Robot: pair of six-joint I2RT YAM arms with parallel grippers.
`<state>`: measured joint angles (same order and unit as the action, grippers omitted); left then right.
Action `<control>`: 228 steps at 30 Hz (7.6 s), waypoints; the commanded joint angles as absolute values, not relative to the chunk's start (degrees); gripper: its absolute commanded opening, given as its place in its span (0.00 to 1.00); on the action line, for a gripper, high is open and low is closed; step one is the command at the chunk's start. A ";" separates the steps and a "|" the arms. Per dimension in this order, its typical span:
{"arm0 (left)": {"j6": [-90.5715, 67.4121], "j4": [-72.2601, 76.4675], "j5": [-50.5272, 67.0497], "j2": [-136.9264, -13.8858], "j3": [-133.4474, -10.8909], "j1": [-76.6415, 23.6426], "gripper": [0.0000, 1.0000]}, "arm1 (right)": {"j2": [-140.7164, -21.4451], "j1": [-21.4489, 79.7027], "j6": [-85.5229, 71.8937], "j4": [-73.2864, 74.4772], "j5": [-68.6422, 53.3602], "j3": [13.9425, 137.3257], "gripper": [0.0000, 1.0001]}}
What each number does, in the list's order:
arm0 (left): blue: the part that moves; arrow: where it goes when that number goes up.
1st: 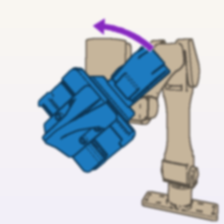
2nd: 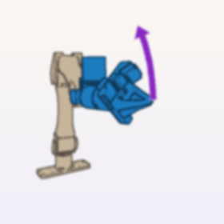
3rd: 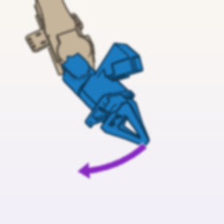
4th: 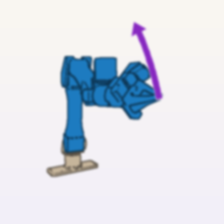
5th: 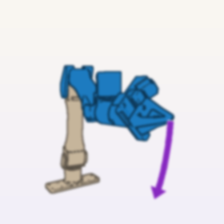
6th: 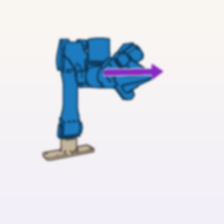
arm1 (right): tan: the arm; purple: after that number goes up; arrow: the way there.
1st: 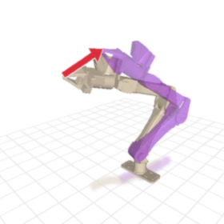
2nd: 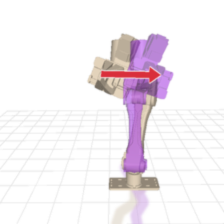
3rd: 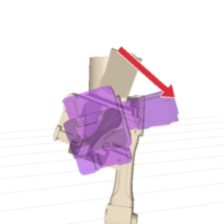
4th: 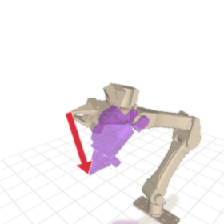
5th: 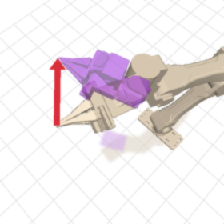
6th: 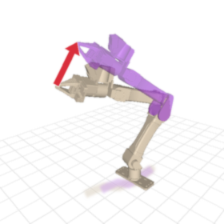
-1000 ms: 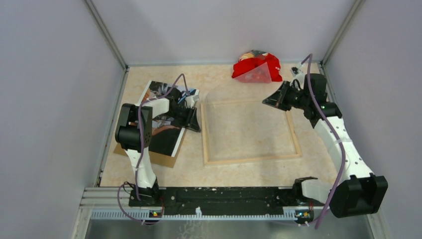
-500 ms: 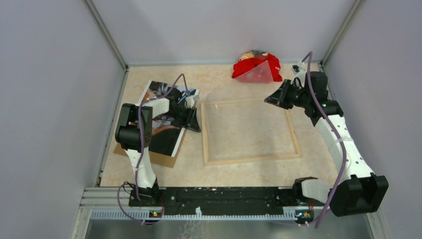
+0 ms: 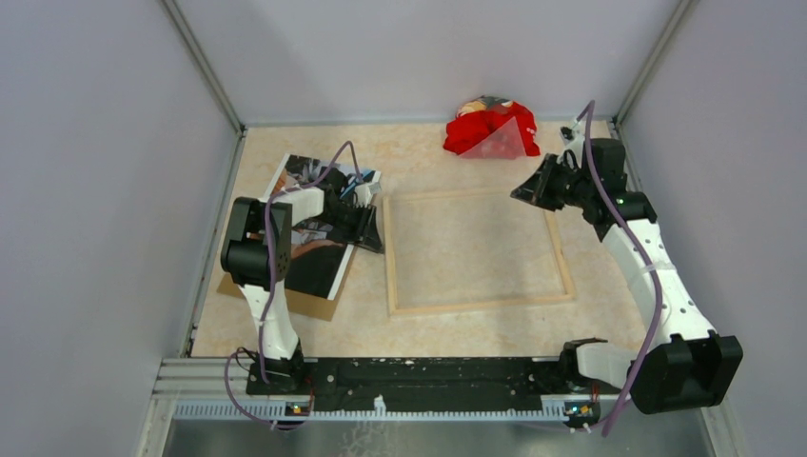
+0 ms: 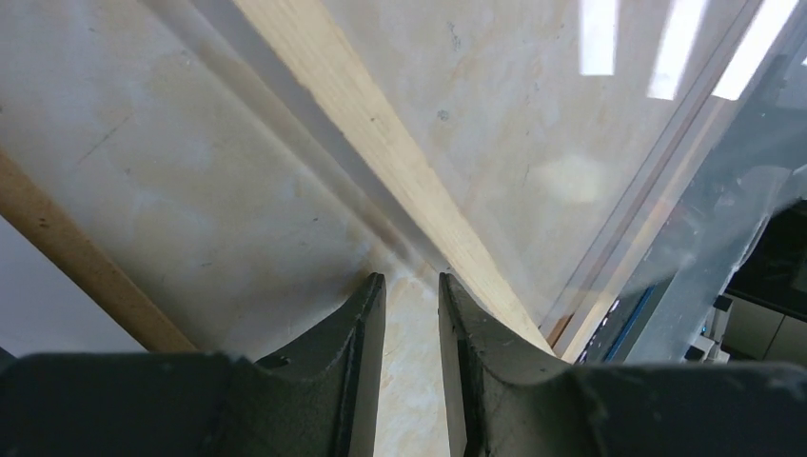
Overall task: Put the photo into the frame
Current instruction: Place the photo frame item in the photo frame.
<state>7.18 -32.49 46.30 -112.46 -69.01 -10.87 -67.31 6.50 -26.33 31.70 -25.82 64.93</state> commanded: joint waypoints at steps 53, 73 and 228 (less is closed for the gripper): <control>9.17 -34.82 46.78 -115.57 -72.23 -11.19 0.31 | -73.76 6.24 -23.89 24.27 -22.55 50.47 0.00; 10.28 -36.05 47.87 -114.72 -72.51 -10.66 0.31 | -62.92 6.87 -51.05 5.77 -49.38 53.88 0.00; 13.51 -38.94 52.00 -114.25 -73.85 -7.12 0.29 | -63.53 17.11 -64.48 -10.43 -42.58 49.76 0.00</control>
